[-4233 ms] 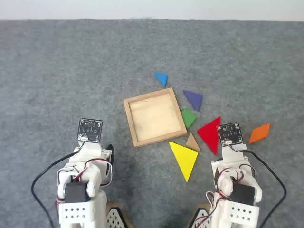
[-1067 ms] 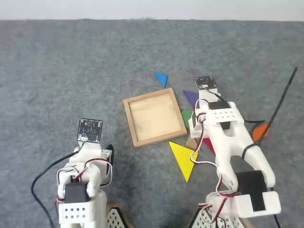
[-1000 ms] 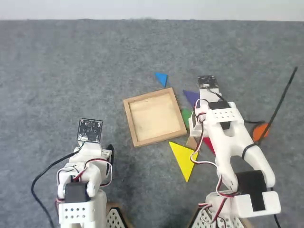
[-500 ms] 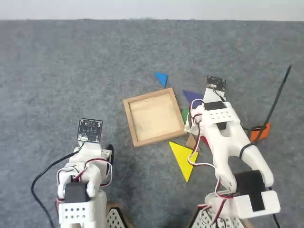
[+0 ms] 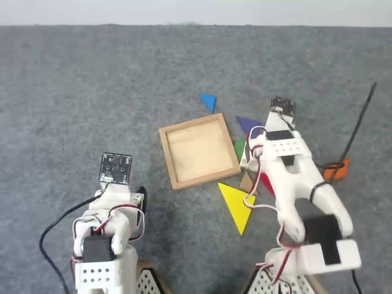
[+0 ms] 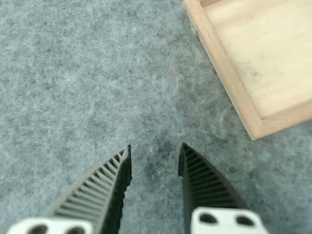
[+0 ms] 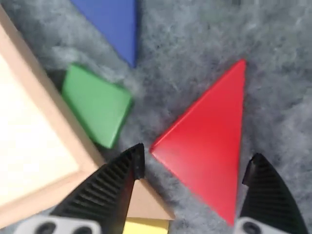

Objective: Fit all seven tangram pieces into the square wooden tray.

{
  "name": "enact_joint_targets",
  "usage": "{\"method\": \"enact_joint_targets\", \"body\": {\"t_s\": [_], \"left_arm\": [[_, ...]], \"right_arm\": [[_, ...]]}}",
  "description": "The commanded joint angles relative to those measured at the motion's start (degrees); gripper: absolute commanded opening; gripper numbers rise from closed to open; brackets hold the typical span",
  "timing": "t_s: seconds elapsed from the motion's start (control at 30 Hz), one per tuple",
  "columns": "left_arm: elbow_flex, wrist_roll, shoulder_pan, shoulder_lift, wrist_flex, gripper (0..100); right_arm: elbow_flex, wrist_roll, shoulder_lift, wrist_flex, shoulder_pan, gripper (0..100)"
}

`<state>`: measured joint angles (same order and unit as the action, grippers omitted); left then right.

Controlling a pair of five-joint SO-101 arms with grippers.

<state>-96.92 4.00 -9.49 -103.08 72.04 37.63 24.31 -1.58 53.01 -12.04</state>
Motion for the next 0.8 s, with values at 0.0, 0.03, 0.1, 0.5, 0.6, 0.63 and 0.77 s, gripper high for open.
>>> {"method": "enact_joint_targets", "body": {"t_s": [0.0, 0.03, 0.1, 0.5, 0.6, 0.63, 0.77], "left_arm": [[0.5, 0.4, 0.2, -1.6, 0.5, 15], [0.5, 0.4, 0.2, -1.6, 0.5, 15], [0.5, 0.4, 0.2, -1.6, 0.5, 15], [0.5, 0.4, 0.2, -1.6, 0.5, 15], [0.5, 0.4, 0.2, -1.6, 0.5, 15], [0.5, 0.4, 0.2, -1.6, 0.5, 15], [0.5, 0.4, 0.2, -1.6, 0.5, 15]], "right_arm": [[-5.8, -1.9, 4.7, -0.5, 0.3, 33.5], [-6.2, -1.9, 5.8, -0.4, 0.2, 33.5], [-7.1, -1.9, 7.4, 0.6, 0.3, 33.4], [-7.2, -2.1, 8.2, 5.3, 0.7, 33.2], [-7.2, -2.3, 8.1, 5.3, 0.7, 29.0], [-7.2, -2.8, 8.0, 5.3, 0.8, 27.1], [-7.2, -6.4, 7.8, 5.3, 0.8, 22.2]]}}
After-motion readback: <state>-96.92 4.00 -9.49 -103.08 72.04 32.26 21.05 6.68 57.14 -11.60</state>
